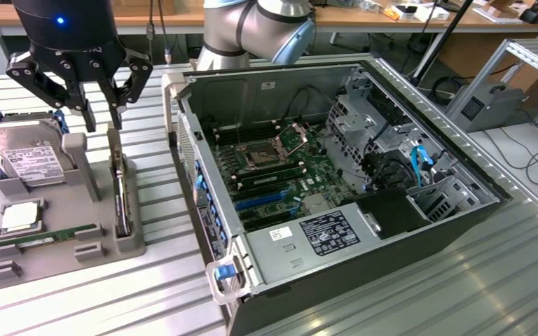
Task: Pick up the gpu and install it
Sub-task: 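Pick up the gpu and move the gpu toward the slot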
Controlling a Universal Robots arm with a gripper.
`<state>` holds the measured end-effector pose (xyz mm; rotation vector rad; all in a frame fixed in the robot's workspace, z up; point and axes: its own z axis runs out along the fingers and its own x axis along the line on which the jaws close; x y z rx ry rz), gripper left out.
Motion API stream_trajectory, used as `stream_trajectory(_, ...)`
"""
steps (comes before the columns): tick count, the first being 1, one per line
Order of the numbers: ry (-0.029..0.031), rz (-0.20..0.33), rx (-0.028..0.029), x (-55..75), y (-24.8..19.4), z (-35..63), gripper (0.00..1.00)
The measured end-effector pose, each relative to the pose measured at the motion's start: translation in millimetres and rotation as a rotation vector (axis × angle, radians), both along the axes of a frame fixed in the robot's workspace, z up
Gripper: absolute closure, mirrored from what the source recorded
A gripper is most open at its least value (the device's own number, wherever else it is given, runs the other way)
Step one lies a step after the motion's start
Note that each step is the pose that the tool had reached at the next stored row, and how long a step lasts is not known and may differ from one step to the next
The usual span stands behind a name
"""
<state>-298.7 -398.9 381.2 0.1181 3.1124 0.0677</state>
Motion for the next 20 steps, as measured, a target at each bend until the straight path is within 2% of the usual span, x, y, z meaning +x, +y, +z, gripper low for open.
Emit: stream_trajectory(20,0.0001,0.0,0.0,-11.6,0.0,-4.7,0.64)
